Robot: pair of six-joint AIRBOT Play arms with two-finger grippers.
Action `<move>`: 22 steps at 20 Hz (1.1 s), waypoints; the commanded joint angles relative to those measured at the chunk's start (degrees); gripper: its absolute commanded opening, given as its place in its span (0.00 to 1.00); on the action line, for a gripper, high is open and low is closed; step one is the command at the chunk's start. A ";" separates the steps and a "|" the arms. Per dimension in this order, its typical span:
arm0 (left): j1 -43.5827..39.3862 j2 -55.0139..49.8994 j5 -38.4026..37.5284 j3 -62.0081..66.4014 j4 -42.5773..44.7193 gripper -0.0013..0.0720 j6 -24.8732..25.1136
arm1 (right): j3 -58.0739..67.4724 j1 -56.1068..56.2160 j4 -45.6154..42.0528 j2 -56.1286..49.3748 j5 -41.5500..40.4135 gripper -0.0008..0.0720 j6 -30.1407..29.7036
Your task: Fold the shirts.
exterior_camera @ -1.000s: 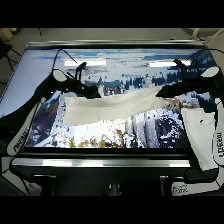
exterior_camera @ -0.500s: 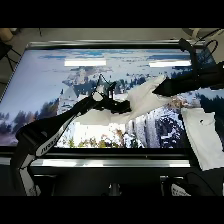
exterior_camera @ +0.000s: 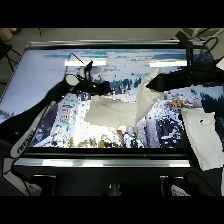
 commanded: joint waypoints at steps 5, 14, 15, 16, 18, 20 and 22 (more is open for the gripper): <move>23.67 21.99 -12.00 0.02 14.73 0.05 0.61 | 0.02 20.65 10.67 -17.33 -18.95 0.04 -3.43; 25.99 27.85 -16.85 -0.35 14.71 0.05 2.93 | 0.02 25.00 16.33 -30.88 -20.72 0.95 -8.48; 25.83 27.85 -16.87 -0.59 14.71 0.05 3.61 | 0.02 22.49 14.47 -29.62 -17.73 0.95 -8.48; 25.83 27.85 -17.00 -0.79 14.73 0.05 4.55 | 0.02 19.67 11.37 -28.09 -14.86 0.95 -8.33; 25.83 27.85 -17.27 -1.07 14.73 0.05 5.73 | 0.02 12.52 0.83 -24.30 -7.82 0.95 -6.47; 25.83 27.85 -17.22 -1.27 14.73 0.05 5.79 | 0.02 4.98 -13.49 -21.38 -0.57 0.95 -2.25; 25.81 27.85 -17.25 -1.29 14.71 0.05 5.90 | -0.87 -0.11 -23.43 -21.07 5.49 0.93 1.11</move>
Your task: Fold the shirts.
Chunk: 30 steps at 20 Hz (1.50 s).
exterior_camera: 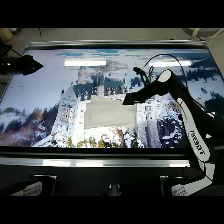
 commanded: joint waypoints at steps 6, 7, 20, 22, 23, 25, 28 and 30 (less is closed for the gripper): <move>0.02 -0.26 -0.26 -0.26 -0.02 0.05 0.37 | -12.44 -1.51 -6.25 0.76 -5.44 0.92 0.52; 0.02 -0.26 -0.35 -0.26 -0.02 0.05 -0.04 | -12.44 0.33 -5.60 0.02 -7.54 0.92 0.22; 0.02 -0.28 -1.11 -0.28 0.00 0.05 0.04 | 1.60 3.72 -2.86 5.81 -8.94 0.03 -8.04; 0.02 -0.44 -1.14 -0.28 0.00 0.05 0.07 | 10.23 2.40 -3.98 7.78 -5.40 0.04 -6.23; 0.02 -0.68 -1.11 -0.26 0.00 0.05 0.15 | 14.62 0.31 -3.76 8.09 -2.36 0.04 -4.74; 0.02 -1.09 -1.14 -0.28 0.00 0.05 0.46 | 21.44 -5.95 -3.78 8.11 4.28 0.04 -1.95; 0.02 -1.66 -1.20 -0.28 0.00 0.05 0.48 | 26.51 -17.88 -3.78 8.11 13.18 0.04 -0.02; 0.02 -1.97 -1.31 -0.28 0.00 0.05 0.50 | 27.76 -25.09 -3.78 8.11 16.87 0.04 -0.04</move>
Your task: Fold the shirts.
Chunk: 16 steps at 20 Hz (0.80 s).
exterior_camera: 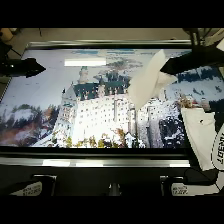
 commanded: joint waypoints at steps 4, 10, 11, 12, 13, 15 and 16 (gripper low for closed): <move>0.02 -0.48 -0.11 -1.88 0.00 0.05 0.70 | 4.22 -20.98 0.02 0.24 8.00 0.04 2.32; 0.00 -0.46 -0.48 -5.75 -0.02 0.05 1.31 | 4.24 -33.42 0.07 0.24 4.90 0.04 4.85; 0.00 -0.46 -0.46 -6.01 -0.04 0.05 1.81 | 4.24 -34.93 0.07 0.24 6.21 0.04 6.62; 0.00 -0.46 -0.44 -6.08 -0.04 0.05 2.05 | 4.22 -36.15 0.07 0.24 7.93 0.04 8.15; 0.00 -0.44 -0.39 -6.08 -0.04 0.05 2.29 | 4.22 -37.24 0.07 0.31 10.36 0.04 8.81; 0.00 -0.42 -0.33 -6.05 -0.07 0.05 2.84 | 4.22 -39.01 -0.44 0.61 16.79 0.04 8.83; 0.00 -0.42 -0.31 -6.05 -0.09 0.05 3.26 | 4.22 -39.58 -1.88 0.92 19.67 0.04 8.83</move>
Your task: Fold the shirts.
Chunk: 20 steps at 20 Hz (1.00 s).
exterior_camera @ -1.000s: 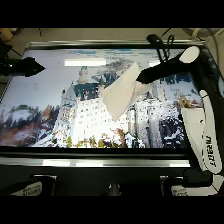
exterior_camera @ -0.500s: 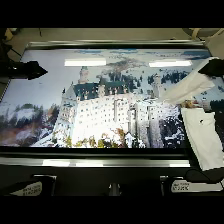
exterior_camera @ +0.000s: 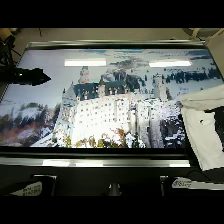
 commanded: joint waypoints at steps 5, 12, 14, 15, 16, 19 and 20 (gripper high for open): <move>-0.04 0.04 2.62 -0.26 -0.04 0.05 1.16 | -2.58 -2.69 -12.87 5.66 11.67 0.04 1.33; -0.46 0.04 4.39 -0.26 -1.64 0.05 2.69 | -28.35 -2.69 -30.91 18.82 11.80 0.04 -1.36; -0.81 0.07 4.37 -0.26 -2.34 0.05 2.75 | -37.48 -2.69 -34.88 21.44 11.37 0.04 -2.01; -0.98 0.13 4.33 -0.26 -2.69 0.05 3.13 | -40.96 -2.69 -36.74 22.12 10.34 0.04 -2.84; -1.11 0.31 4.31 -0.26 -2.84 0.05 3.17 | -43.76 -2.73 -38.86 22.60 9.40 0.04 -4.48; -2.12 0.92 4.39 -0.24 -5.25 0.05 5.68 | -50.47 -2.73 -41.48 23.85 5.97 0.04 -4.09; -2.56 0.92 4.37 -0.13 -6.05 0.05 5.66 | -52.04 -2.73 -41.68 23.89 5.14 0.04 -3.39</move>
